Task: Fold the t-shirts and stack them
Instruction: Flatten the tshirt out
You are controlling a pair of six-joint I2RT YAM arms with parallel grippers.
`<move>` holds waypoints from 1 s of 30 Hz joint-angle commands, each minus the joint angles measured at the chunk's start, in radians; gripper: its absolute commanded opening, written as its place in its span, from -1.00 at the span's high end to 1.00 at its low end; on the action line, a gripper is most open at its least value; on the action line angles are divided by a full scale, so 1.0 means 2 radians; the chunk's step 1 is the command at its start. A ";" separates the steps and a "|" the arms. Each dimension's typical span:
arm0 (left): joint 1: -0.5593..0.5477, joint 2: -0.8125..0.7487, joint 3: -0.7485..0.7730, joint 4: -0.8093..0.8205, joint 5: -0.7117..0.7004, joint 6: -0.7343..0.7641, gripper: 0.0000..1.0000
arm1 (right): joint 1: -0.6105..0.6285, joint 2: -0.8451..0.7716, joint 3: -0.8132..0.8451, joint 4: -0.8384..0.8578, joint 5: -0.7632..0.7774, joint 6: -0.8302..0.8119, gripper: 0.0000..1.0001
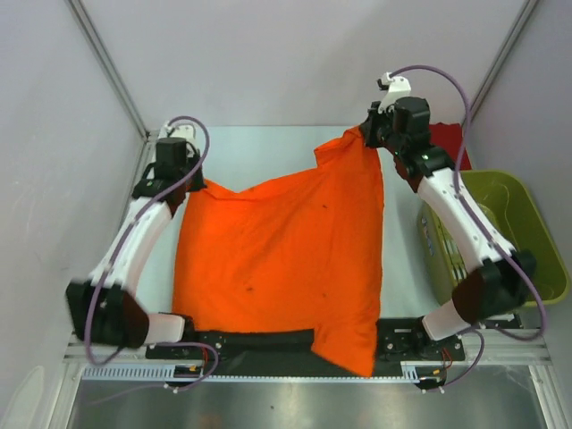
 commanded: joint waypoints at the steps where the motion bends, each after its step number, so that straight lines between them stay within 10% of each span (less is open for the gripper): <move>1: 0.041 0.091 -0.012 0.021 0.004 0.005 0.99 | -0.021 0.052 0.023 0.054 -0.027 0.026 1.00; 11: 0.066 0.367 0.121 0.077 0.100 0.020 0.99 | -0.065 0.283 0.153 -0.065 -0.088 0.039 1.00; 21: 0.074 0.281 0.054 0.060 0.107 -0.029 0.99 | -0.090 0.259 0.174 -0.231 -0.116 0.055 1.00; 30: 0.074 0.178 -0.050 0.038 0.099 -0.038 0.99 | -0.102 0.131 0.008 -0.225 -0.141 0.094 1.00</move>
